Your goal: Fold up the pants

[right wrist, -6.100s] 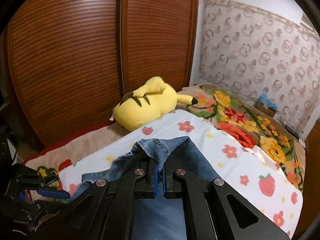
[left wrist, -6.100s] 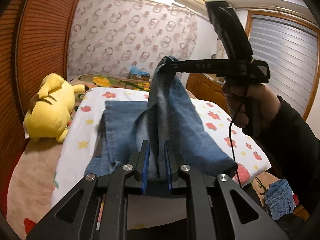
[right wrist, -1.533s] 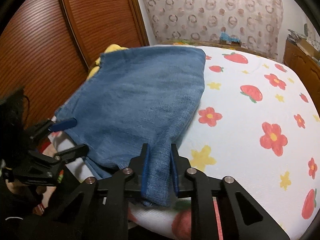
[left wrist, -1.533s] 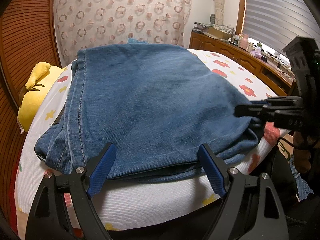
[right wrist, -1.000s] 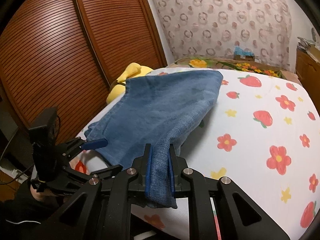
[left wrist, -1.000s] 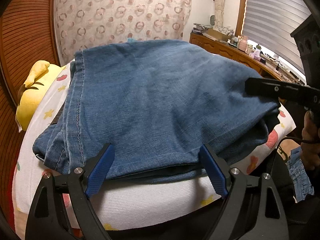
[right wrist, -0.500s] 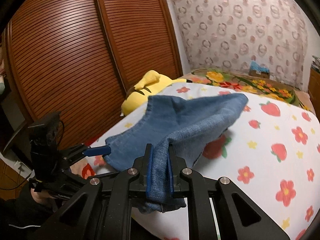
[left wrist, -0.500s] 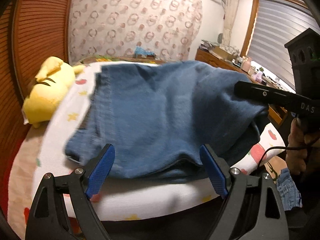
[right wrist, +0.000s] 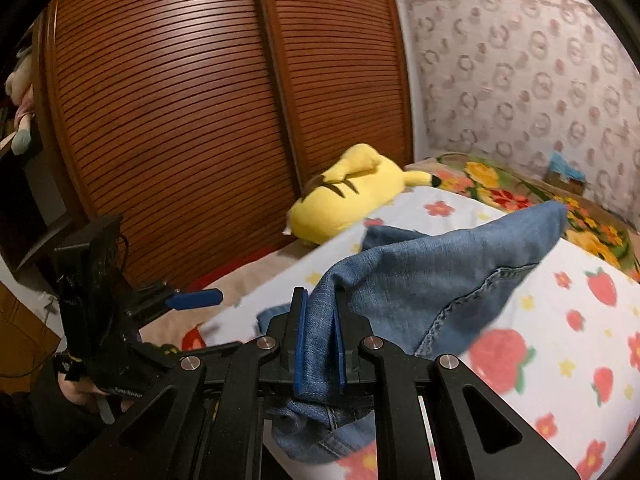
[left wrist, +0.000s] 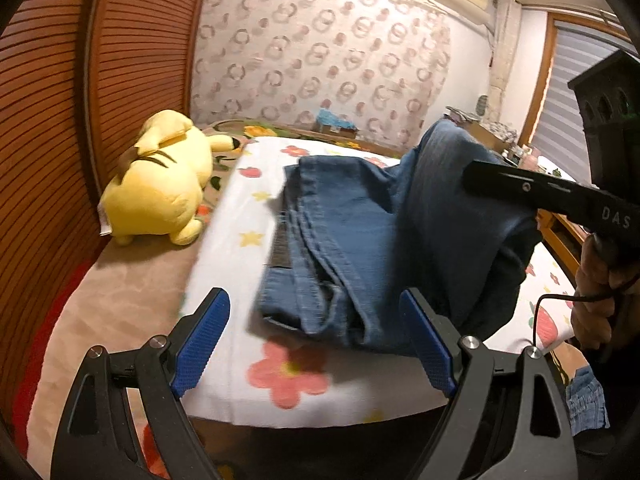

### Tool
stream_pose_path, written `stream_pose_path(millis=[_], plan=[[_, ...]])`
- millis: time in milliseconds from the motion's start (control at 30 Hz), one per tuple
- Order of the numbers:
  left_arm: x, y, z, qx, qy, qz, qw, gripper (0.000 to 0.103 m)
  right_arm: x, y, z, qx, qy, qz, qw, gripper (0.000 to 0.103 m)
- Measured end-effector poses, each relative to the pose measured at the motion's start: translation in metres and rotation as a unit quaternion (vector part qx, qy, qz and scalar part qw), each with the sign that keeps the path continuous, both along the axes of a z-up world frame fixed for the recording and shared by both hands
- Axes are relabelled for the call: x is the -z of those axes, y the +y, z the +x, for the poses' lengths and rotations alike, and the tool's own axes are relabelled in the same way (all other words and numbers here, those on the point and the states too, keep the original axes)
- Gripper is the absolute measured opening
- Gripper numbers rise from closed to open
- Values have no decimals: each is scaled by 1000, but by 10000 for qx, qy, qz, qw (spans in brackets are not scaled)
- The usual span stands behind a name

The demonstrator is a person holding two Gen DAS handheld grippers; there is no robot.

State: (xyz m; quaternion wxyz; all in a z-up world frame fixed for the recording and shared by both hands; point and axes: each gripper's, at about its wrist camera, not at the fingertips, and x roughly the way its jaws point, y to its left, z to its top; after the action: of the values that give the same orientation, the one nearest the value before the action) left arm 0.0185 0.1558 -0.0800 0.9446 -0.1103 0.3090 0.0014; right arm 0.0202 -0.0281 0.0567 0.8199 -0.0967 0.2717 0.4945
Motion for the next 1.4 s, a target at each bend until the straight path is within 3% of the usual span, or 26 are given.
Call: stream_pose_path(millis=[167,533,667,733,1033,1400], plan=[[1,15,-9,-218,5,5,9998,87,8,21,6,-302,144,-69,9994,12],[10,30,-19,-455,89,-42,9989,87,52,33,50,-522,1042,-224,9929,12],[9,29,-17,-413,75,-13,9991,87,45,27,56,-538,1100,-184,9923,30],[8,27,-16,-401,74,4,9992,87,40,27,57,-457,1011,-209,9936,36],[-8,17,-13,-246,-127,52,9996,87,14,0,60,49,384,-177,9991,38],[-25,-10,-2,236,-311,95,9992,87,21,-20,58,625,133,-317,9975,39]])
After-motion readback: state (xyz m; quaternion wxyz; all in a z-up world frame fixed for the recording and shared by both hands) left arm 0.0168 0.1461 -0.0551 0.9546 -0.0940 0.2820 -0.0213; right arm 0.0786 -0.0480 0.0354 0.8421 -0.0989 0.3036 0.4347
